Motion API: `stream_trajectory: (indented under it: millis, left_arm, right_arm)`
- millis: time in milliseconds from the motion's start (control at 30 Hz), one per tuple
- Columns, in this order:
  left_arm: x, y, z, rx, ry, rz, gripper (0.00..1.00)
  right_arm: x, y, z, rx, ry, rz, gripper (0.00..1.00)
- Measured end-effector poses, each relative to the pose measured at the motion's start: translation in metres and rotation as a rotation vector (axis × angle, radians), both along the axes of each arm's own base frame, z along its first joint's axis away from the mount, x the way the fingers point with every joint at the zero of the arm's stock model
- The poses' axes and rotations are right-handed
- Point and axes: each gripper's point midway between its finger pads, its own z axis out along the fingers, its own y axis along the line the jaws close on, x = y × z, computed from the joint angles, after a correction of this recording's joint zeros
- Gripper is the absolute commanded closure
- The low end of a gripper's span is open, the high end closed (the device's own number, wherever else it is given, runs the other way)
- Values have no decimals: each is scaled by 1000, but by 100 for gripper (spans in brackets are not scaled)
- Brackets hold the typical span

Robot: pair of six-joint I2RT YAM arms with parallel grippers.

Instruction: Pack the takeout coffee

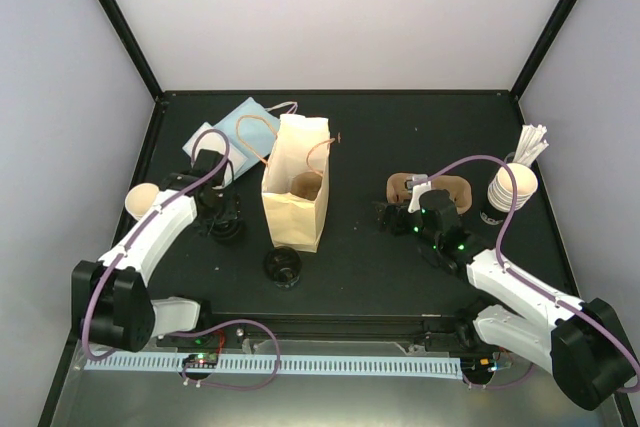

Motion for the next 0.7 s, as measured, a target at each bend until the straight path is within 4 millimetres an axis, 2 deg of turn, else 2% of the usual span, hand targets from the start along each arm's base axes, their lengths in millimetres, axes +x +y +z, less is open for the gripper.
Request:
stream_trajectory:
  millis: [133, 267, 500, 600, 700]
  left_arm:
    - [1, 0, 7, -38, -27, 15, 28]
    - [5, 17, 16, -107, -77, 103, 36]
    - [2, 11, 25, -63, -112, 51, 33]
    - [1, 12, 24, -59, -108, 52, 38]
    - [0, 16, 25, -1, -109, 50, 36]
  right_arm:
    - [0, 0, 0, 0, 0, 0, 0]
    - [0, 0, 0, 0, 0, 0, 0]
    - [0, 0, 0, 0, 0, 0, 0]
    - [0, 0, 0, 0, 0, 0, 0]
    - [0, 0, 0, 0, 0, 0, 0]
